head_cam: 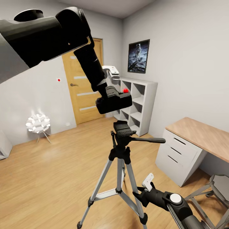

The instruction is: Attach the digital camera to the camera tripod in the bedroom.

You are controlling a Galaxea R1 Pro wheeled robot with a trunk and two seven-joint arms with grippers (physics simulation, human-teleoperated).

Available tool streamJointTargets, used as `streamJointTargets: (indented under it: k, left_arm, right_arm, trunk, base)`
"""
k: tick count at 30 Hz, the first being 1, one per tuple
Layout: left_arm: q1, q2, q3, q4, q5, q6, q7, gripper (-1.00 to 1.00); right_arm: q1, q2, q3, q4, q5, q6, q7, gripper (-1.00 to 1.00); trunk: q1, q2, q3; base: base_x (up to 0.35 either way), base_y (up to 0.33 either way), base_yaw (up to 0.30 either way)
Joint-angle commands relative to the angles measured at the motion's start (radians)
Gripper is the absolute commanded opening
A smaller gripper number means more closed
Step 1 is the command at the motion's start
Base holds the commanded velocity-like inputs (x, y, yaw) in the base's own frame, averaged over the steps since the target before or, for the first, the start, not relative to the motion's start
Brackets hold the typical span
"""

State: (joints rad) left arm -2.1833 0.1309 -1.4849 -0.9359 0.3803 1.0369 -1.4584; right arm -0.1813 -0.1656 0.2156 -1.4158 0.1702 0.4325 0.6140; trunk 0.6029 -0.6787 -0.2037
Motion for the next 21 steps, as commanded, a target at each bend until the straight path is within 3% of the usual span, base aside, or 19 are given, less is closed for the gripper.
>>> streamJointTargets:
  k: [1, 2, 3, 4, 5, 6, 7, 10, 13, 21]
  left_arm:
    - [-0.010, -0.009, -0.022, 0.011, 0.025, 0.010, -0.005, -1.00]
    - [-0.017, -0.019, -0.042, 0.025, 0.054, 0.010, -0.005, -1.00]
    - [-0.030, -0.051, -0.114, 0.069, 0.162, 0.010, -0.007, -1.00]
    - [-0.034, -0.061, -0.141, 0.082, 0.197, 0.010, -0.007, -1.00]
    - [-0.042, -0.082, -0.190, 0.103, 0.258, 0.010, -0.007, -1.00]
    - [-0.047, -0.091, -0.209, 0.111, 0.283, 0.010, -0.007, -1.00]
    - [-0.047, -0.091, -0.209, 0.111, 0.283, 0.010, -0.007, -1.00]
    - [-0.061, -0.111, -0.247, 0.126, 0.333, 0.010, -0.007, -1.00]
    - [-0.068, -0.122, -0.267, 0.134, 0.359, 0.010, -0.008, -1.00]
    - [-0.076, -0.149, -0.316, 0.152, 0.387, 0.010, -0.010, -1.00]
  right_arm:
    - [-0.001, 0.000, -0.002, 0.018, 0.030, -0.008, -0.007, -1.00]
    - [-0.001, 0.000, -0.001, 0.018, 0.029, -0.008, -0.009, -1.00]
    - [-0.001, 0.001, -0.001, 0.018, 0.029, -0.008, -0.013, -1.00]
    - [-0.001, 0.001, -0.001, 0.018, 0.029, -0.008, -0.014, -1.00]
    - [-0.001, 0.001, 0.000, 0.018, 0.029, -0.008, -0.015, -1.00]
    - [-0.001, 0.001, 0.000, 0.018, 0.029, -0.009, -0.016, -1.00]
    - [-0.001, 0.001, 0.000, 0.018, 0.029, -0.009, -0.016, -1.00]
    - [0.000, 0.001, 0.000, 0.018, 0.029, -0.009, -0.016, -1.00]
    - [-0.001, 0.001, 0.001, 0.018, 0.029, -0.009, -0.017, -1.00]
    - [0.000, 0.001, 0.000, 0.018, 0.029, -0.009, -0.017, -1.00]
  trunk:
    - [0.000, -0.001, -0.002]
    - [0.000, -0.001, -0.002]
    - [0.000, -0.001, -0.002]
    - [0.000, -0.001, -0.002]
    - [0.000, -0.001, -0.002]
    - [0.000, -0.001, -0.002]
    - [0.000, -0.001, -0.002]
    - [0.000, -0.001, -0.002]
    - [0.000, -0.001, -0.002]
    - [0.000, -0.001, -0.002]
  base:
    - [0.000, 0.000, 0.000]
    - [0.000, 0.000, 0.000]
    - [0.000, 0.000, 0.000]
    - [0.000, 0.000, 0.000]
    - [0.000, 0.000, 0.000]
    - [0.000, 0.000, 0.000]
    - [0.000, 0.000, 0.000]
    - [0.000, 0.000, 0.000]
    - [0.000, 0.000, 0.000]
    - [0.000, 0.000, 0.000]
